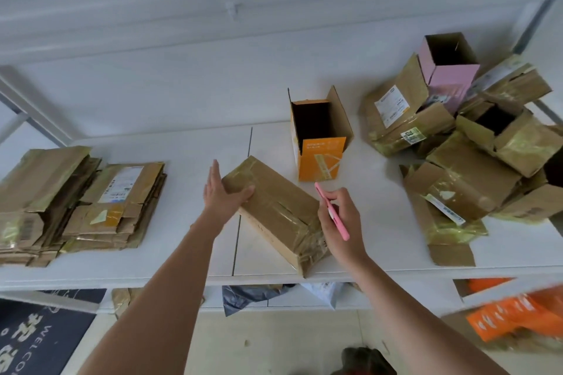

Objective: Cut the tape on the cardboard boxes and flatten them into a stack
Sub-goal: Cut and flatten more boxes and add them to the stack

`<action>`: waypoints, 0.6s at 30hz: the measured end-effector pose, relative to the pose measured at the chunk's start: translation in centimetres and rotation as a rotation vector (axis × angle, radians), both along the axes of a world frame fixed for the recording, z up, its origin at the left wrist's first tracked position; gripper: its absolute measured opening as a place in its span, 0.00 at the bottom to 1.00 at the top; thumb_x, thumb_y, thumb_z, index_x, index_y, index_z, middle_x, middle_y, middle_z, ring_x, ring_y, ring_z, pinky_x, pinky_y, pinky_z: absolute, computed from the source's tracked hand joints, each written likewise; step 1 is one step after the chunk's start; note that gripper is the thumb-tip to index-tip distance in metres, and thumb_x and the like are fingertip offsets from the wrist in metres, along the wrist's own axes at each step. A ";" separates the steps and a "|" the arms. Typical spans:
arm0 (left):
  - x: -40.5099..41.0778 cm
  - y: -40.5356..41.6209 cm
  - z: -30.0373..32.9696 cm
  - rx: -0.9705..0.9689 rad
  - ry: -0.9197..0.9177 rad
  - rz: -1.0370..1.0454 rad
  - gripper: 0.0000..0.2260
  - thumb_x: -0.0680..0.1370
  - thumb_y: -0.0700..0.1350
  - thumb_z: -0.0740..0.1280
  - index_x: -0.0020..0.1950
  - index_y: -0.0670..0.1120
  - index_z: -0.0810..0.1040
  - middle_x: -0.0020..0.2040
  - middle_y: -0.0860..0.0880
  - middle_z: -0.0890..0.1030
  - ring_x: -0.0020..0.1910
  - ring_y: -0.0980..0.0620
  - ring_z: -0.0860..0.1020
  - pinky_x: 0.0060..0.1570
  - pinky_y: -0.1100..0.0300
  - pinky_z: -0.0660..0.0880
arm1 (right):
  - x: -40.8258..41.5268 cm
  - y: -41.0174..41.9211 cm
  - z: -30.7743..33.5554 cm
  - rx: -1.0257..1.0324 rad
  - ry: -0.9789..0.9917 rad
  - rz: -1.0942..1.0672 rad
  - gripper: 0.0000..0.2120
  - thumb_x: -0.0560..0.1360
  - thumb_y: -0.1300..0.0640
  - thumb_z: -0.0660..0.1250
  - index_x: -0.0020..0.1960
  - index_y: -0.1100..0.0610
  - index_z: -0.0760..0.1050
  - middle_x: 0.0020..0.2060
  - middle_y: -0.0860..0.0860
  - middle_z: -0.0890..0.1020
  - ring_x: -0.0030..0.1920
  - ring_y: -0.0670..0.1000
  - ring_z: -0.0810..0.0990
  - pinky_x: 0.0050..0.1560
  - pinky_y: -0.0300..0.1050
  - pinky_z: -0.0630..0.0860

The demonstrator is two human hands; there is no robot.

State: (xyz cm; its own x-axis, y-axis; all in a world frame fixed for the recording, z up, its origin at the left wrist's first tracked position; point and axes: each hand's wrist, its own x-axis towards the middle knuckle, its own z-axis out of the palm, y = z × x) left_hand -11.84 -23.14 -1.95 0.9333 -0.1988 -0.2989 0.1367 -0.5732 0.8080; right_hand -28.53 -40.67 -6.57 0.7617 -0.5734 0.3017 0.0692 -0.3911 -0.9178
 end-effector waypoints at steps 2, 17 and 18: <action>0.0 -0.2 0.3 0.004 0.044 -0.085 0.45 0.71 0.56 0.75 0.81 0.53 0.51 0.76 0.49 0.59 0.75 0.46 0.62 0.72 0.49 0.64 | -0.3 0.1 0.1 -0.014 -0.022 -0.070 0.04 0.81 0.65 0.62 0.48 0.58 0.70 0.33 0.51 0.71 0.28 0.45 0.69 0.30 0.33 0.65; -6.7 0.1 2.9 0.834 -0.220 -0.116 0.40 0.73 0.68 0.65 0.72 0.40 0.60 0.68 0.41 0.66 0.68 0.39 0.68 0.63 0.44 0.69 | -0.1 -2.7 0.8 0.465 -0.116 -0.212 0.04 0.81 0.61 0.62 0.48 0.54 0.72 0.38 0.45 0.81 0.38 0.46 0.78 0.37 0.39 0.76; -6.2 -0.1 3.1 0.854 -0.318 -0.191 0.42 0.73 0.67 0.66 0.75 0.42 0.56 0.71 0.41 0.63 0.71 0.39 0.65 0.67 0.43 0.67 | 0.1 -3.1 0.7 0.466 -0.112 -0.184 0.05 0.82 0.61 0.62 0.48 0.55 0.71 0.38 0.45 0.82 0.38 0.46 0.78 0.37 0.40 0.75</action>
State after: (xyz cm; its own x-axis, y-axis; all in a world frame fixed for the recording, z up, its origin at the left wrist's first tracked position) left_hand -18.08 -23.28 1.11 0.9705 -0.1885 -0.1505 -0.1771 -0.9805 0.0855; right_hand -28.40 -43.74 -5.82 0.6134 -0.7877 0.0565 0.1457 0.0426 -0.9884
